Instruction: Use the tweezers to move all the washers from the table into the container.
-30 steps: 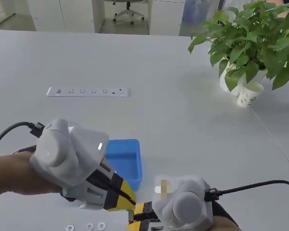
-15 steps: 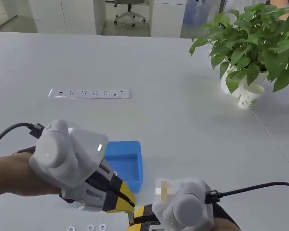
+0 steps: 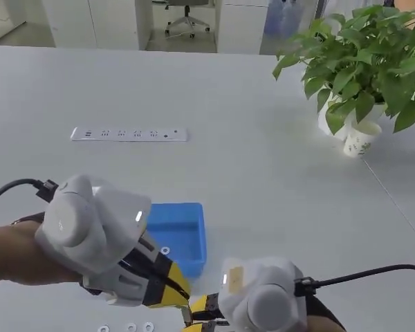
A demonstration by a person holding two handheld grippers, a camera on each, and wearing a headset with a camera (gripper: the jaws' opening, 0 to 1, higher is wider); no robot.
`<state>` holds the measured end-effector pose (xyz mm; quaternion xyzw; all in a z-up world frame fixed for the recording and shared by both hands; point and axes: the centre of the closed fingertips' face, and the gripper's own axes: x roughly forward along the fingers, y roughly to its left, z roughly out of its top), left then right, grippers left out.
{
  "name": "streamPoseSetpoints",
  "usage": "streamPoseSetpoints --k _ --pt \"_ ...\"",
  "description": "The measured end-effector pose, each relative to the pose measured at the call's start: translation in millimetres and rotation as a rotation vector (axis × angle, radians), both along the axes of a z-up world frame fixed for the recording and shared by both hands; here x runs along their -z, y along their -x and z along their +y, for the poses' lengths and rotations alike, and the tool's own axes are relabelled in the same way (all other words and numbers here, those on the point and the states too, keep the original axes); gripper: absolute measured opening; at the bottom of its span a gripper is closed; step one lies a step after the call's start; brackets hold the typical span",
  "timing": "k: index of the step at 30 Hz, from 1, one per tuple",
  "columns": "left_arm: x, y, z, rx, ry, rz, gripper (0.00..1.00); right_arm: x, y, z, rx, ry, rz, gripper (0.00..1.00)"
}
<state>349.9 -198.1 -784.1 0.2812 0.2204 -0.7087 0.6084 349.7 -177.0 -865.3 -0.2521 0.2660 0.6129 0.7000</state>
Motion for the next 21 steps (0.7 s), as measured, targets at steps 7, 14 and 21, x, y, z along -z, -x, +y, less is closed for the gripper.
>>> streamPoseSetpoints --k 7,14,21 --pt "-1.4 1.1 -0.1 0.004 -0.001 -0.008 0.04 -1.3 -0.6 2.0 -0.002 -0.01 -0.008 0.1" --pt "-1.9 0.0 1.8 0.003 -0.006 -0.009 0.04 -1.4 -2.2 5.3 -0.003 -0.014 -0.007 0.11" --pt "-0.2 0.2 1.4 0.011 -0.01 -0.008 0.04 0.7 -0.5 5.9 -0.001 -0.014 0.0 0.11"
